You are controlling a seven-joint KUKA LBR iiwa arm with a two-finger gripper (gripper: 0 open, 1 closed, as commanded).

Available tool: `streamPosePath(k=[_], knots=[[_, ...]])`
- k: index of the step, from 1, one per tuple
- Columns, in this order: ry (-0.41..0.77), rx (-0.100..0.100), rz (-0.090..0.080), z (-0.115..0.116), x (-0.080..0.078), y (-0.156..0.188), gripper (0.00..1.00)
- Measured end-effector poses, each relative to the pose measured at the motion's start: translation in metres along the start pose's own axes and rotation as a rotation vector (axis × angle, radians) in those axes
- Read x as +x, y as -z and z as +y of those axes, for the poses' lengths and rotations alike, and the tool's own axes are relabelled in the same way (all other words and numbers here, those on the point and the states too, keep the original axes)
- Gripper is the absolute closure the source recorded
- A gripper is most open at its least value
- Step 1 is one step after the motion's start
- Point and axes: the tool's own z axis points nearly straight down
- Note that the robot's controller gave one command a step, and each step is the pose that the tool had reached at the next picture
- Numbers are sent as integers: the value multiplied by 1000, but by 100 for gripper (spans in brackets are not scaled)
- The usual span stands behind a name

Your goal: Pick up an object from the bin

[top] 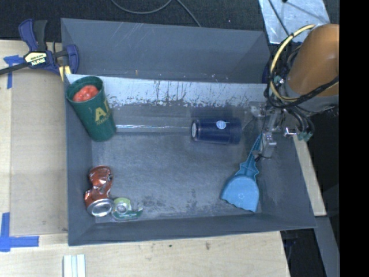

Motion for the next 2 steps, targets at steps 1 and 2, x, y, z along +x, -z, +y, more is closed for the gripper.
streamPosePath(k=[1,2], knots=[[3,1,-8,0,-2,5,0],[222,4,-13,6,1,-24,0]])
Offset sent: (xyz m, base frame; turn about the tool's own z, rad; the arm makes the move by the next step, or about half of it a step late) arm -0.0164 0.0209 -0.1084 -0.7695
